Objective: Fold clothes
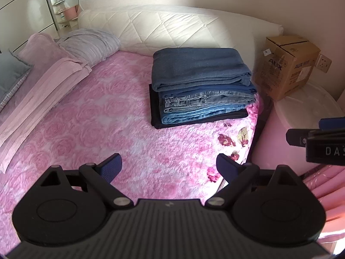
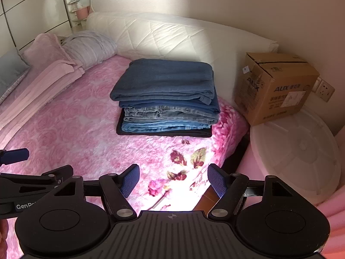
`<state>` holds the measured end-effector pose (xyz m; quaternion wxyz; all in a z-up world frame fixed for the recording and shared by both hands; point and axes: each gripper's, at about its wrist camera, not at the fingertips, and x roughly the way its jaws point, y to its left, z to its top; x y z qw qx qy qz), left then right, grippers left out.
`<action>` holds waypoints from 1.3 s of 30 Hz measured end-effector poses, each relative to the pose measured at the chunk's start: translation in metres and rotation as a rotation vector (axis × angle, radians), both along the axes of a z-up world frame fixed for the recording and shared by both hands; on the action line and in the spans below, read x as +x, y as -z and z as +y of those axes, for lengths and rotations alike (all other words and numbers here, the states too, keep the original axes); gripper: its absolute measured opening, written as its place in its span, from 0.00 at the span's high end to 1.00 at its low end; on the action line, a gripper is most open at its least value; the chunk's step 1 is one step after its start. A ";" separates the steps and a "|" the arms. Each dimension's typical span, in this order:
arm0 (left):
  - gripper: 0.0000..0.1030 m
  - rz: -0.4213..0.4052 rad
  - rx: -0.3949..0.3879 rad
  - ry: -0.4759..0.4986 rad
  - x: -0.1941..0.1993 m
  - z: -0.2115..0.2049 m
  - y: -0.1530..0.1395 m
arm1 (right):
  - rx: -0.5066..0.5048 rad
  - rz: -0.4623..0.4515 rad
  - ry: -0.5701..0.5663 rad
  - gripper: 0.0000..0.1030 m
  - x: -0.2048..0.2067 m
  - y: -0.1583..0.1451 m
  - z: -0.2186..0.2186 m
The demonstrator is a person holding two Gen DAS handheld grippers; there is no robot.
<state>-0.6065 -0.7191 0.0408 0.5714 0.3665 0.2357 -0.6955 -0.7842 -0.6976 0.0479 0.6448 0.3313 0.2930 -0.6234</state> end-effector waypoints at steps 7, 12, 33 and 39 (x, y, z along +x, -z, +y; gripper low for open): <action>0.10 0.022 -0.001 -0.018 -0.014 -0.001 0.002 | -0.013 0.015 -0.002 0.29 -0.008 -0.003 0.001; 0.10 0.017 0.008 -0.105 -0.030 -0.005 0.006 | -0.019 0.018 -0.073 0.29 -0.022 0.000 -0.014; 0.10 -0.005 -0.006 -0.242 -0.078 -0.019 0.005 | -0.020 -0.001 -0.237 0.29 -0.071 0.007 -0.058; 0.10 0.006 -0.006 -0.235 -0.078 -0.020 0.007 | -0.013 0.003 -0.231 0.29 -0.072 0.008 -0.058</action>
